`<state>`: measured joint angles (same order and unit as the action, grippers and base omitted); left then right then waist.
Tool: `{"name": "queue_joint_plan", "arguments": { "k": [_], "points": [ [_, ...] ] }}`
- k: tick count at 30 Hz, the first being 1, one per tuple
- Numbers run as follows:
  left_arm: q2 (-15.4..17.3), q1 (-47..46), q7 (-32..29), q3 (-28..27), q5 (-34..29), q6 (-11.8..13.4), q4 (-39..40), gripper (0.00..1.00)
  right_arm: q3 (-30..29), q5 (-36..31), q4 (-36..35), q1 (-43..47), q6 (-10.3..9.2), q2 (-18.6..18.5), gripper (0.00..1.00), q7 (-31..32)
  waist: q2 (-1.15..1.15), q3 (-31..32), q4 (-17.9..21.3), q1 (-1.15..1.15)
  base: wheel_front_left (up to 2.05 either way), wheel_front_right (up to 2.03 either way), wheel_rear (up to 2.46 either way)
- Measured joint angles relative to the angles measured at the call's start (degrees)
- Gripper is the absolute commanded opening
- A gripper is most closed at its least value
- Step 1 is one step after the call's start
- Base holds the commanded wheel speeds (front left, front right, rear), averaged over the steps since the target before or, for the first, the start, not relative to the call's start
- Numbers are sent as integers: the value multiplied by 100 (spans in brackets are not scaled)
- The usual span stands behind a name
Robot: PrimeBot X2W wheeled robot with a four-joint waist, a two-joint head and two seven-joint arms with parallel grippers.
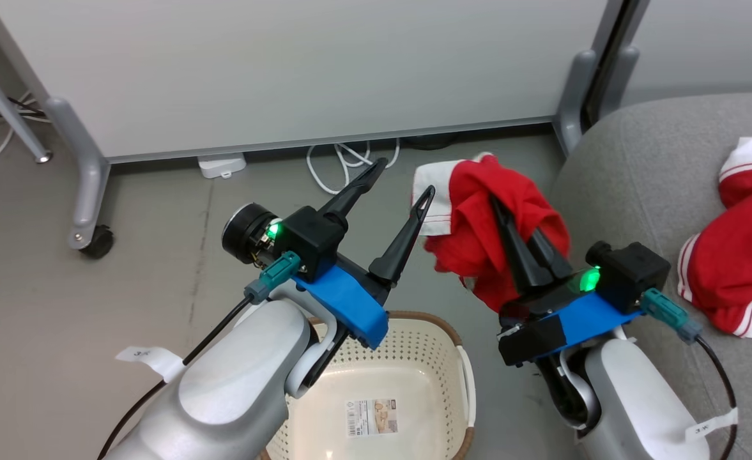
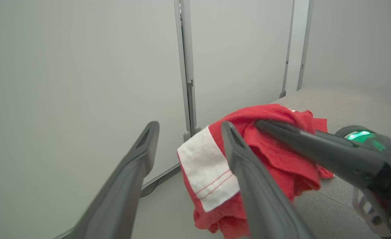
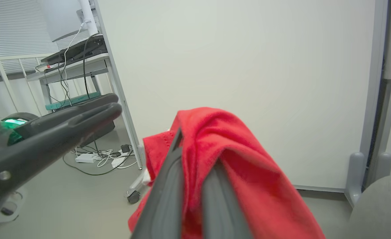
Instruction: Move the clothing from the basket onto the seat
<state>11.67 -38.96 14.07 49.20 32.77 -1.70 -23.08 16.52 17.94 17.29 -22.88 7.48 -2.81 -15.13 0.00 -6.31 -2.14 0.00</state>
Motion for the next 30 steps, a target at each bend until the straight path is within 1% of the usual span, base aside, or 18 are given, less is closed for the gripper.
{"name": "queue_joint_plan", "arguments": {
  "k": [6,14,24,30],
  "points": [
    [-42,57,24,66,-45,21,4,100,-415,-267,-122,142,0,-1,0,0,0,-110,279,0,0,0,0],
    [-113,92,49,205,-133,-20,-40,100,-871,-536,-331,275,0,-5,0,0,0,-248,732,0,0,0,0],
    [-176,88,66,353,-212,-56,-91,100,-1224,-623,-526,452,0,-5,0,1,0,-418,1320,0,0,0,0],
    [-223,38,67,396,-255,-69,-121,100,-1295,-621,-603,587,0,-7,0,1,0,-514,1550,0,0,0,0]
  ]
}}
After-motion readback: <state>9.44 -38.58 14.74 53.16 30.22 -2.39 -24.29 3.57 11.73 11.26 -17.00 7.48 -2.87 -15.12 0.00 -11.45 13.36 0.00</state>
